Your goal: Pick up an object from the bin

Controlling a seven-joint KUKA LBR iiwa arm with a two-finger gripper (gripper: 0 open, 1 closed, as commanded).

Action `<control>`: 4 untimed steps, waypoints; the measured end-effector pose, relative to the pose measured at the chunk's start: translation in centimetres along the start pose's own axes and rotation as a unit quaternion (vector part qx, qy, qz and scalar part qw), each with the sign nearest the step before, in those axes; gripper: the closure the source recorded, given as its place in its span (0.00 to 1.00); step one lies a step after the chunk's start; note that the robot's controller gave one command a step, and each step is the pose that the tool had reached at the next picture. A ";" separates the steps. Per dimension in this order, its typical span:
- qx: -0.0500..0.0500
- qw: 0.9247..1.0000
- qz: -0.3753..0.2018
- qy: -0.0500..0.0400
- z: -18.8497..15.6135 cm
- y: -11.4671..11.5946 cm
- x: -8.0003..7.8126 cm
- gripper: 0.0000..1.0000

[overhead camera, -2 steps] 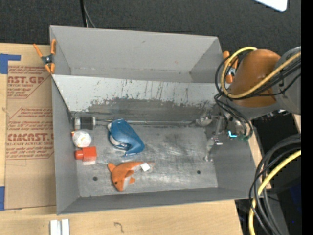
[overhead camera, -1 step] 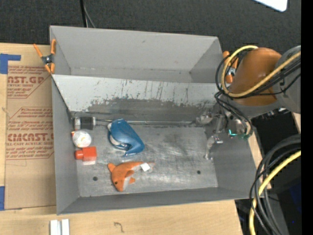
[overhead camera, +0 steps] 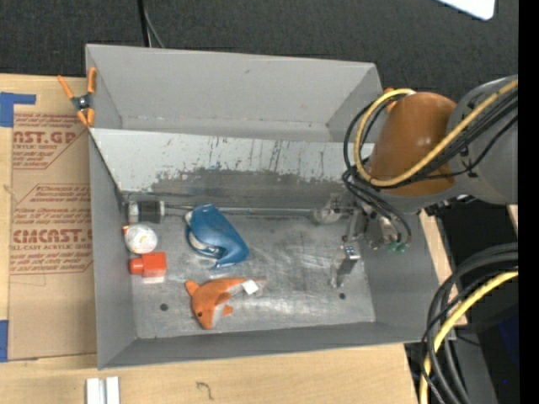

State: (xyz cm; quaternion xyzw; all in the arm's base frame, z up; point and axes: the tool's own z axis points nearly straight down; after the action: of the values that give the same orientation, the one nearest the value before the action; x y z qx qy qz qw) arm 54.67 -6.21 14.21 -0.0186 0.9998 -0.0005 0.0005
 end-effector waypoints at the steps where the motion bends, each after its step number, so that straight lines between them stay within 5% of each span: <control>1: -0.001 0.999 0.038 -0.001 2.8 3.8 1.5 0.00; 3: -0.001 0.999 -0.053 0.000 5.6 6.7 3.8 0.00; 4: -0.001 0.999 0.044 0.000 6.2 9.7 2.4 0.00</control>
Offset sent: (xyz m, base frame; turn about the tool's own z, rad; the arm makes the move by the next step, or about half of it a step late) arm -0.0474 0.0518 -0.0566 -0.1385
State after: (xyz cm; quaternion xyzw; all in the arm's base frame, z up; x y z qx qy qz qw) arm 51.92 3.40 7.98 0.0258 0.9997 0.0003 0.0000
